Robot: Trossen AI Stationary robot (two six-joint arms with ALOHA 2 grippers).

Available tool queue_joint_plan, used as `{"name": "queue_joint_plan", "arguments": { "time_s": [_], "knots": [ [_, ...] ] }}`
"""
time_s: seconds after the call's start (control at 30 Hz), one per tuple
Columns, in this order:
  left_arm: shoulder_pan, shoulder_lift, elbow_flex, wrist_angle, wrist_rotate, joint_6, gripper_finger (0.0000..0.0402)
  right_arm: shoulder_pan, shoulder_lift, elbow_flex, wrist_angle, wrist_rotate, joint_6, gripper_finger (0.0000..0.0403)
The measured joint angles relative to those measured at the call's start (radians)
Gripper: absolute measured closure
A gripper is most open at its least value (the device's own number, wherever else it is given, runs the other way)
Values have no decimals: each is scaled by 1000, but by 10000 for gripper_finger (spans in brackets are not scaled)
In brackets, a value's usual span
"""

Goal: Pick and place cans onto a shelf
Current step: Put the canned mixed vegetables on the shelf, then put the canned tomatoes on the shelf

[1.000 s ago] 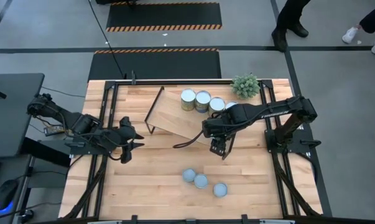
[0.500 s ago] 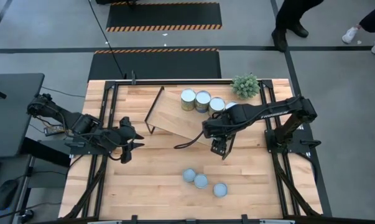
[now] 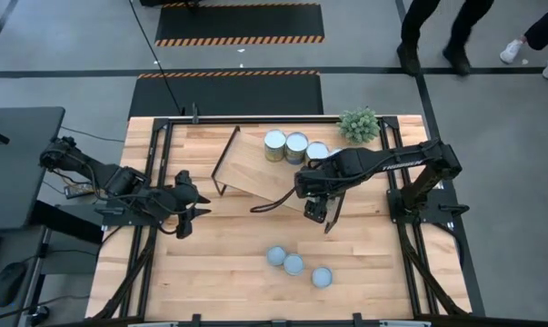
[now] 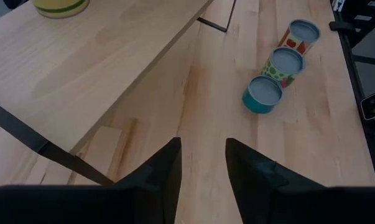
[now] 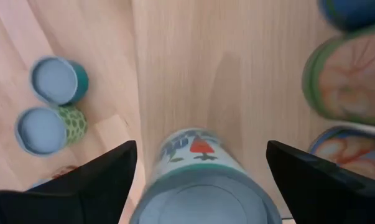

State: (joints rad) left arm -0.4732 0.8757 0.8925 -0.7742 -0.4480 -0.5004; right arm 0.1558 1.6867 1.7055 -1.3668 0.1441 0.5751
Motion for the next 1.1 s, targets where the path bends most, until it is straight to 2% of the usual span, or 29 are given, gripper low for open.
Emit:
{"name": "queue_joint_plan", "arguments": {
  "time_s": [0.27, 0.47, 0.83, 1.1],
  "knots": [
    [0, 0, 0, -1, 0, 0, 272, 38, -1, 169, 83, 125, -71, 37],
    [0, 0, 0, -1, 0, -1, 272, 142, 0, 189, 264, 124, -189, 41],
    [0, -1, 0, -5, 0, -2, 272, 379, 194, 174, 270, 52, -176, 53],
    [0, -1, 0, -9, 0, 14, 272, 468, 335, 141, 225, -107, -53, 47]
  ]
}}
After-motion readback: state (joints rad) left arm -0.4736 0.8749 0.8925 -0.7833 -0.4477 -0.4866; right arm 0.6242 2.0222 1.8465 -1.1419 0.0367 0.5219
